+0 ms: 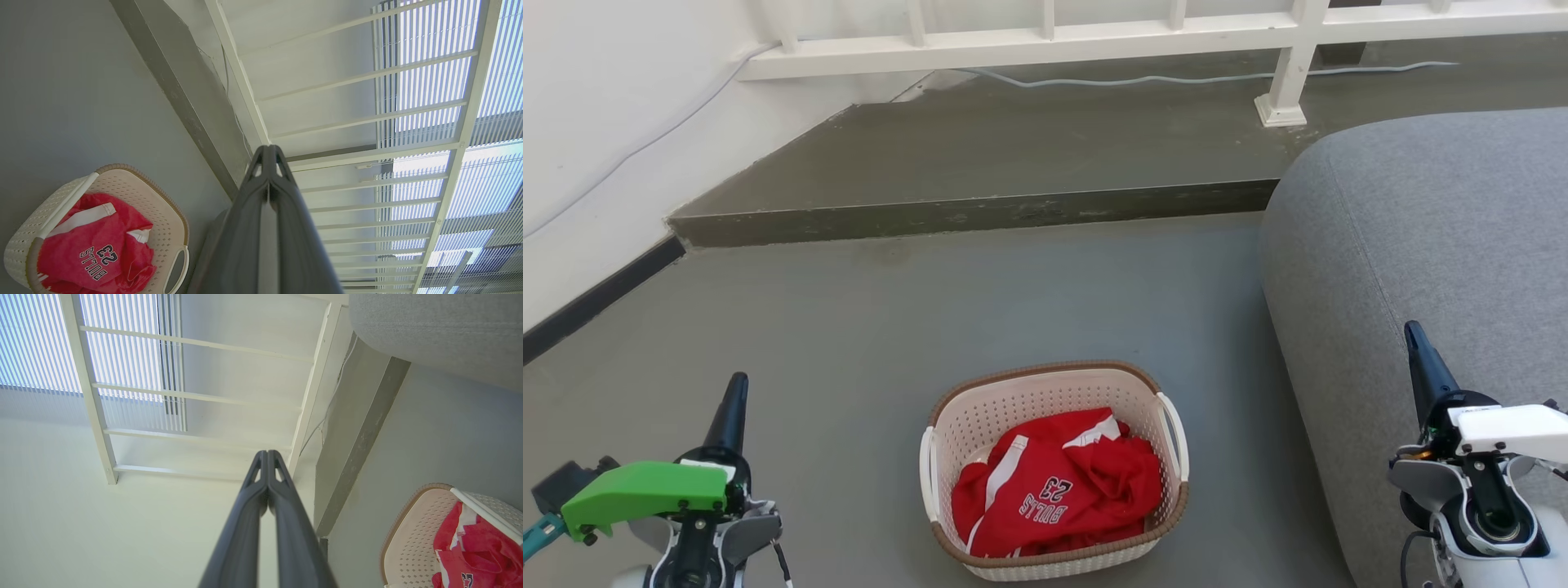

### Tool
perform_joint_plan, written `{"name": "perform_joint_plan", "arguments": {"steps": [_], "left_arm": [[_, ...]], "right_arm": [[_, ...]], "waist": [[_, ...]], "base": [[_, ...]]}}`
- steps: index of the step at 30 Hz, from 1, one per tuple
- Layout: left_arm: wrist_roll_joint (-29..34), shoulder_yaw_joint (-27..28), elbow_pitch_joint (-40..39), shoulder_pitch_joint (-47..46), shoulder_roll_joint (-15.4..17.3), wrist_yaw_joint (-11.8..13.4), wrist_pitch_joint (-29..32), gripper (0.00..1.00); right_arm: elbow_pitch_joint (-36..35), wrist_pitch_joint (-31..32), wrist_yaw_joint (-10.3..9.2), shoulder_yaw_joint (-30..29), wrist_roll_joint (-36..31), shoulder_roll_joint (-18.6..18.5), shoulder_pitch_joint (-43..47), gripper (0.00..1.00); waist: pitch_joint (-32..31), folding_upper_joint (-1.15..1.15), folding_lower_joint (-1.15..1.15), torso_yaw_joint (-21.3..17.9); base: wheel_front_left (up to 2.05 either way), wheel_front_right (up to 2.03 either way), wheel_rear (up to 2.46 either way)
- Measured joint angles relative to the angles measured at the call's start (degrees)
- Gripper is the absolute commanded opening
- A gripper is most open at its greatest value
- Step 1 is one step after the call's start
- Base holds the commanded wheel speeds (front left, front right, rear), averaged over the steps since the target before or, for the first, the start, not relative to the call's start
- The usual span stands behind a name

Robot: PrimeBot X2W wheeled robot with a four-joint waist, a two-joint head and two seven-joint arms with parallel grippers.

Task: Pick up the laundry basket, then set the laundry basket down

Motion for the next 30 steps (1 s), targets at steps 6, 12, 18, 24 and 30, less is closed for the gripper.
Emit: {"name": "perform_joint_plan", "arguments": {"steps": [6,12,18,24,30], "left_arm": [[-3.9,0.6,-0.6,0.2,0.0,0.0,1.1,0.00],[-7.8,1.5,-0.9,0.9,0.0,-0.5,2.3,0.00],[-9.8,2.0,-1.0,0.9,0.0,-0.5,2.6,0.00],[-9.8,2.0,-1.0,0.9,0.0,-0.5,2.6,0.00],[-9.8,2.0,-1.0,0.9,0.0,-0.5,2.6,0.00]], "right_arm": [[-0.2,1.3,0.01,-1.1,3.9,0.4,0.0,0.00],[-0.4,2.4,0.03,-2.3,8.0,0.9,0.0,0.00],[-0.5,2.8,0.04,-2.7,9.7,1.0,0.0,0.00],[-0.5,2.8,0.04,-2.7,9.7,1.0,0.0,0.00],[-0.5,2.8,0.04,-2.8,9.7,1.0,0.0,0.00]], "waist": [[-0.2,0.00,0.00,0.0],[-0.3,0.00,0.00,0.0],[-0.4,0.00,0.00,0.1],[-0.4,0.00,0.00,0.1],[-0.4,0.00,0.00,0.1]], "base": [[0.00,0.00,0.00],[0.00,0.00,0.00],[0.00,0.00,0.00],[0.00,0.00,0.00],[0.00,0.00,0.00]]}}
